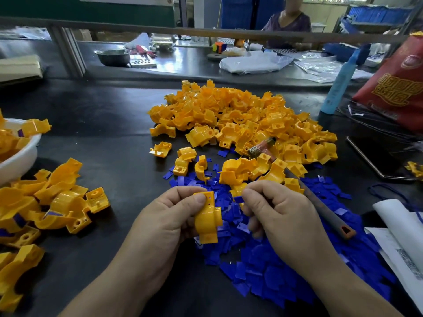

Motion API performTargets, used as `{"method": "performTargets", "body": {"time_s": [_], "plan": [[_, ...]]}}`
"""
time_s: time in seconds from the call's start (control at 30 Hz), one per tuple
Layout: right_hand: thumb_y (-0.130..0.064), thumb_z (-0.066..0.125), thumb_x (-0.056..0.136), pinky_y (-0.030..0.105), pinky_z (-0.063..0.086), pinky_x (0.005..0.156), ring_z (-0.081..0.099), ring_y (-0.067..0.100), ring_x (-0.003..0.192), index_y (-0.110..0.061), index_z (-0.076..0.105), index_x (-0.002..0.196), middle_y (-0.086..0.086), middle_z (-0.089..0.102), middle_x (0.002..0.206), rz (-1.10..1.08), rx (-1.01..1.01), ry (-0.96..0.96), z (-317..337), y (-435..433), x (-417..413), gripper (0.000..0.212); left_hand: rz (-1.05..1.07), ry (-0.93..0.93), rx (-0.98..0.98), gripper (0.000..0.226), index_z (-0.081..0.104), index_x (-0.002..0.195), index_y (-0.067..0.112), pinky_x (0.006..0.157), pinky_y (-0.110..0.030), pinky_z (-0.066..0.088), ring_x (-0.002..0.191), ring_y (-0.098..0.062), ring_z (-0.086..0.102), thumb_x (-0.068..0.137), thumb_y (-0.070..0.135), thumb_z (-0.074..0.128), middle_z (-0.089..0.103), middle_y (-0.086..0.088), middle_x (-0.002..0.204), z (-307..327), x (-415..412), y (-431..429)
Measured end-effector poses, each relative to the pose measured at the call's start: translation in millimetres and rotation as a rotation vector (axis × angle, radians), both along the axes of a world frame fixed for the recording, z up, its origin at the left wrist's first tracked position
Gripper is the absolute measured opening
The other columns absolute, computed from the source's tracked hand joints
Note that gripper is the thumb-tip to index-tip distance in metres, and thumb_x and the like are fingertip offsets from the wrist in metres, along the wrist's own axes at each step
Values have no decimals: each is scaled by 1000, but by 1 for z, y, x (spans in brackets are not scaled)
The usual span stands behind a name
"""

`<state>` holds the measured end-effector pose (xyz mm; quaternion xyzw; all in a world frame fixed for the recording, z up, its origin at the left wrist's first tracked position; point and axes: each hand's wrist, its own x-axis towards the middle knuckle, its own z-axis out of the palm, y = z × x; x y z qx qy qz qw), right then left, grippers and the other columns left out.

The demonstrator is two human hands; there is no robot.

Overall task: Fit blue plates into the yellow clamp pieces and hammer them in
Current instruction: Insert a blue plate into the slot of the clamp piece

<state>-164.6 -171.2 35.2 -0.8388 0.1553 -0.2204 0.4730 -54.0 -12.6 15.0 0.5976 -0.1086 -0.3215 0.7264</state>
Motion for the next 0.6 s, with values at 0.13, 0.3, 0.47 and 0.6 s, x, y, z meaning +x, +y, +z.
{"method": "performTargets", "body": {"time_s": [0.13, 0.3, 0.47, 0.6], "plan": [[-16, 63, 89, 24, 56, 57, 69, 15, 62, -27, 67, 93, 1, 70, 72, 6, 237, 12, 2, -1, 2, 12, 8, -24, 37, 29, 78, 86, 31, 78, -50, 59, 89, -33, 71, 58, 36, 75, 76, -10, 94, 1, -2, 0], [-14, 64, 87, 24, 57, 58, 70, 16, 67, -31, 64, 99, -1, 71, 77, 101, 270, -53, 6, 6, -1, 20, -81, -82, 20, 40, 77, 90, 31, 71, -37, 62, 88, -27, 75, 51, 36, 82, 77, -8, 97, 2, -7, 0], [-33, 58, 87, 13, 51, 57, 65, 3, 69, -44, 60, 91, -17, 64, 82, 80, -55, -25, 4, 17, -1, 12, -124, -121, 15, 41, 76, 94, 25, 64, -26, 59, 86, -26, 75, 55, 36, 81, 77, -9, 96, 2, -10, 0], [-32, 58, 87, 9, 49, 68, 61, -1, 85, -47, 59, 88, -22, 61, 86, 74, -209, -73, 3, 18, -1, 15, -131, -150, 51, 39, 75, 93, 33, 66, -25, 58, 87, -21, 75, 56, 46, 76, 78, -5, 96, 4, -12, 0]]}}
